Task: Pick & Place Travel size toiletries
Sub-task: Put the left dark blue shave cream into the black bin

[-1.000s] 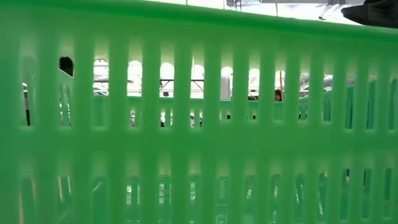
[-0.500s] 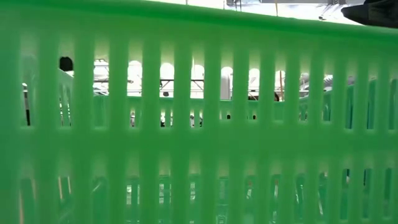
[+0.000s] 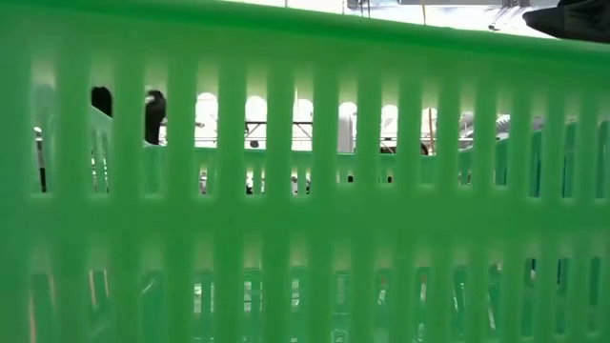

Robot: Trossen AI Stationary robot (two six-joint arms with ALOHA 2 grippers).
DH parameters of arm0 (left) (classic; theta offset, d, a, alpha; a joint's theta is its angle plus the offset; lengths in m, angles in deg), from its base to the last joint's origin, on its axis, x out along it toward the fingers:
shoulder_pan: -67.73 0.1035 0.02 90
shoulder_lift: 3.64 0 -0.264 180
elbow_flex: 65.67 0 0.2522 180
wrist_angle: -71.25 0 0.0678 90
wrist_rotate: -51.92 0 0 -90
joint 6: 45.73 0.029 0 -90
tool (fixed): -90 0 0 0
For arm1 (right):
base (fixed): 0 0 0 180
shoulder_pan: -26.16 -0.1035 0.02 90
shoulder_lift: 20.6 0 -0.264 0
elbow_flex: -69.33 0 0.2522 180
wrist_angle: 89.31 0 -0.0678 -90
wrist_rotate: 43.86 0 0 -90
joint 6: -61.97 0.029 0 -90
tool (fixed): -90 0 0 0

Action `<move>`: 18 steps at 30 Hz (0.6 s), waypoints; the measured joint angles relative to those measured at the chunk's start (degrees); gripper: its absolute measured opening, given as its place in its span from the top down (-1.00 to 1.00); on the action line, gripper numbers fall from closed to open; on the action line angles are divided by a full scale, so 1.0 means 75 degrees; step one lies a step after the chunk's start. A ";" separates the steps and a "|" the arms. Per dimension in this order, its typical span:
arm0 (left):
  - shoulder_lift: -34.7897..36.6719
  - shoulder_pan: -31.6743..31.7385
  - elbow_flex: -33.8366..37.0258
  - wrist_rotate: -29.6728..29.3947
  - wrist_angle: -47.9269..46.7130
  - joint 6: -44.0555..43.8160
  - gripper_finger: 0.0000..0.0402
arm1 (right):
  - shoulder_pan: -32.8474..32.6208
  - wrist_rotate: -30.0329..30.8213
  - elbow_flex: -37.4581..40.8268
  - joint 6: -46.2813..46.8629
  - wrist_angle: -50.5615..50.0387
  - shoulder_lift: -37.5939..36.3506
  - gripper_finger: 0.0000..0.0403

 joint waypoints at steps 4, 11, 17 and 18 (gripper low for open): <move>-0.0707 0.0449 0.0000 0.0545 0.0498 0.0045 -0.18 | 0.0000 0.0000 -0.0001 0.0000 -0.0003 0.0000 -0.34; -0.1862 0.0864 -0.0011 0.1280 0.1210 0.0372 -0.18 | 0.0000 0.0000 0.0000 0.0000 0.0013 0.0000 -0.34; -0.2473 0.1042 0.0003 0.1389 0.1208 0.0404 -0.18 | 0.0000 0.0000 -0.0001 -0.0001 0.0050 0.0000 -0.34; -0.2524 0.1074 0.0003 0.1376 0.1189 0.0402 -0.18 | 0.0000 0.0000 -0.0001 -0.0001 0.0048 0.0000 -0.34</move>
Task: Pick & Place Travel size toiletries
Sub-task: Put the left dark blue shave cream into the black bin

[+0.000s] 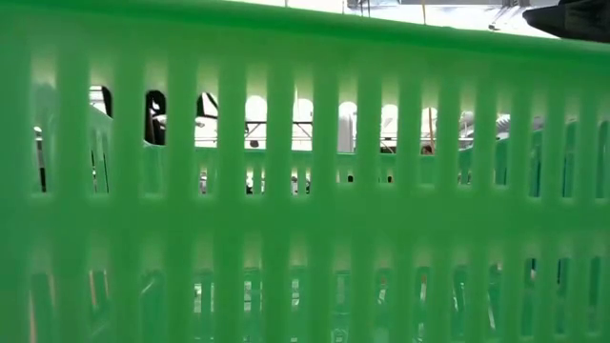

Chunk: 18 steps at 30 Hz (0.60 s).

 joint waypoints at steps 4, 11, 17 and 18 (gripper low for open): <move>-0.0069 0.0081 0.0000 -0.0011 -0.0297 -0.0130 -0.18 | 0.0000 0.0000 0.0000 0.0000 0.0000 0.0000 -0.34; -0.0070 0.0123 0.0003 -0.0537 -0.0403 -0.0198 -0.18 | 0.0000 0.0000 -0.0001 0.0000 -0.0001 0.0000 -0.34; -0.0188 0.0120 0.0065 -0.0515 -0.0245 0.0181 -0.18 | 0.0000 -0.0001 0.0000 0.0000 -0.0001 0.0000 -0.34; -0.0255 0.0133 0.0083 -0.0440 -0.0215 0.0187 -0.18 | 0.0000 -0.0001 0.0001 -0.0001 -0.0003 0.0000 -0.34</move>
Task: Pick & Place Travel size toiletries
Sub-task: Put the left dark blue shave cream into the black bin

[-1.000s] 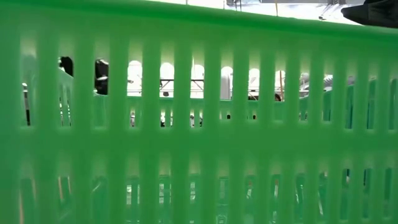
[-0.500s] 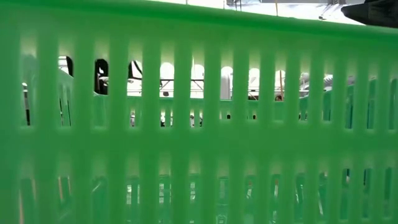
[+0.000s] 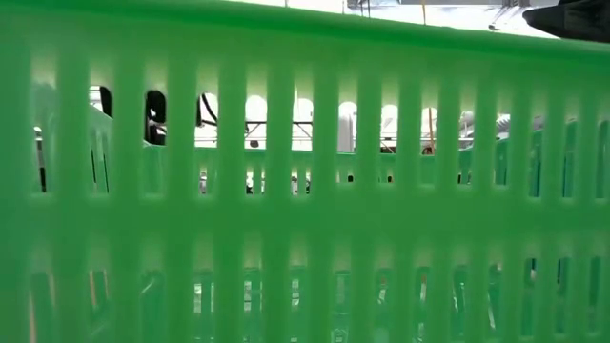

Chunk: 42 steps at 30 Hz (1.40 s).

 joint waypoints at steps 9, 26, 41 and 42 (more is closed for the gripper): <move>-0.0560 0.0126 -0.0016 0.0286 0.0079 0.0016 -0.18 | 0.0000 0.0001 0.0000 0.0001 0.0000 0.0000 -0.34; -0.0564 0.0070 0.0001 0.0204 0.0235 0.0409 0.64 | 0.0000 0.0001 -0.0002 -0.0001 0.0000 0.0000 -0.34; 0.2461 -0.0859 -0.0308 -0.0299 0.0271 0.2367 0.93 | 0.0000 -0.0001 -0.0001 -0.0001 0.0000 0.0000 -0.34; 0.2772 -0.0964 -0.0313 -0.0370 0.0408 0.2621 0.95 | 0.0000 0.0000 -0.0003 0.0000 0.0000 0.0000 -0.34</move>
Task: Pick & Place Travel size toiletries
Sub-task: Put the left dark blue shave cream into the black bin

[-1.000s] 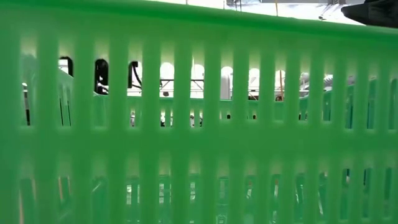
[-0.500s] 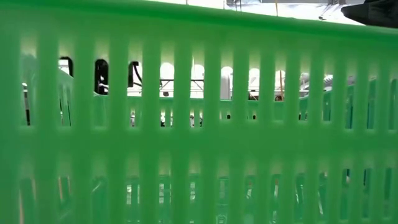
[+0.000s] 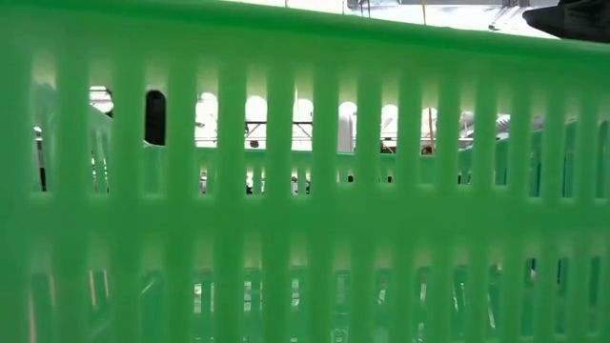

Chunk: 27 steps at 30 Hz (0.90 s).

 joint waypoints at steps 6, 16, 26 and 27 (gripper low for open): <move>0.1371 -0.0936 -0.0003 -0.0008 0.1296 0.2176 0.91 | -0.0003 -0.0022 0.0000 0.0379 0.0128 0.0000 -0.34; 0.2596 -0.1605 0.1696 0.1589 0.5052 0.4434 0.93 | 0.0000 -0.0008 0.0003 0.1221 0.0804 0.0041 -0.34; 0.3012 -0.1328 0.3036 0.3724 0.8179 0.5438 0.95 | -0.0001 0.1683 0.0003 0.1504 0.0477 0.0176 -0.34; 0.3017 -0.1323 0.3036 0.3738 0.8196 0.5485 0.93 | 0.0015 0.1981 0.0003 0.1473 0.0663 0.0291 -0.34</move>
